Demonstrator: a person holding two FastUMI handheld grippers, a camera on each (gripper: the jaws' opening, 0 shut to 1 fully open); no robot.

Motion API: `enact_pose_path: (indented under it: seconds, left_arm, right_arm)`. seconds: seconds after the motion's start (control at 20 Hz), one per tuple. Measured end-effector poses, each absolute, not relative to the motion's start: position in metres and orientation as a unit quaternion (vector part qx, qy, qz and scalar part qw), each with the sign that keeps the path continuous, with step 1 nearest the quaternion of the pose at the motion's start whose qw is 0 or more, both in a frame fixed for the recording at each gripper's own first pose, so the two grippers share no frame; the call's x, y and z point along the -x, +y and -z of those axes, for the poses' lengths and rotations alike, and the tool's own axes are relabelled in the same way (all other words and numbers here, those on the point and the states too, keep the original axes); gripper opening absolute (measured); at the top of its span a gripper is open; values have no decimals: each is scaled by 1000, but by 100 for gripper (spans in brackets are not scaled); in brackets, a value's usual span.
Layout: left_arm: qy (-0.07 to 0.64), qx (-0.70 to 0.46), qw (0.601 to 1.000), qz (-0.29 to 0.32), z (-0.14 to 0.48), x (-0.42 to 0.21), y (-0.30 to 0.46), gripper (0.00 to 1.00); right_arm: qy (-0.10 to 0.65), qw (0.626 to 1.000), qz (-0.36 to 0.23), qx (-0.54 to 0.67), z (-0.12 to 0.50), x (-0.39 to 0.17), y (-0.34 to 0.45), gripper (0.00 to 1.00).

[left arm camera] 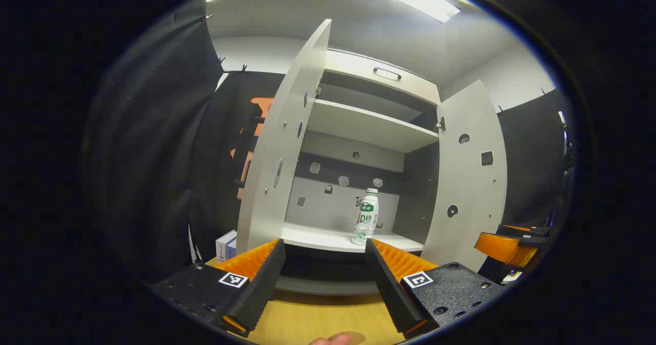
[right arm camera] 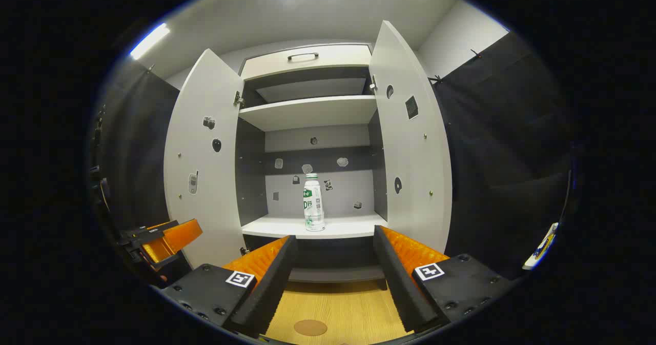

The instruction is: Grasp the bottle in the cabinet with the left hand and place it on the coaster, then close the right door with the right hand and the left door with the left hand.

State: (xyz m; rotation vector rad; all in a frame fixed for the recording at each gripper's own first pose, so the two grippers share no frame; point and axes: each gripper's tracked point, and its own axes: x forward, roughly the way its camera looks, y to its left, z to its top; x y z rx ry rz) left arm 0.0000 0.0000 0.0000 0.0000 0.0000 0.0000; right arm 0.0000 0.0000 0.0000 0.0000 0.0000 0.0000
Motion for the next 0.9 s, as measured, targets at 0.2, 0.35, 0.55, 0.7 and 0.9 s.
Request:
enact_pose_path:
  seconds: [0.2,0.35,0.55,0.7,0.9]
  left_arm:
    - [2,-4,1000,-2,2,-3,0,95]
    - [4,-5,1000,-3,4,-3,1,95]
    - [9,-5,1000,-9,8,-2,5,95]
    - [8,-5,1000,-13,8,-2,9,95]
    - [6,-4,1000,4,1,-24,0,94]
  right_arm:
    - [-1,1000,2,-3,1,-2,-2,98]
    - [6,1000,3,-6,5,-5,-3,98]
    - [7,1000,1,-6,5,-7,-1,98]
    - [6,1000,-2,-8,4,-7,1,98]
    - [7,1000,-1,-9,5,-8,0,98]
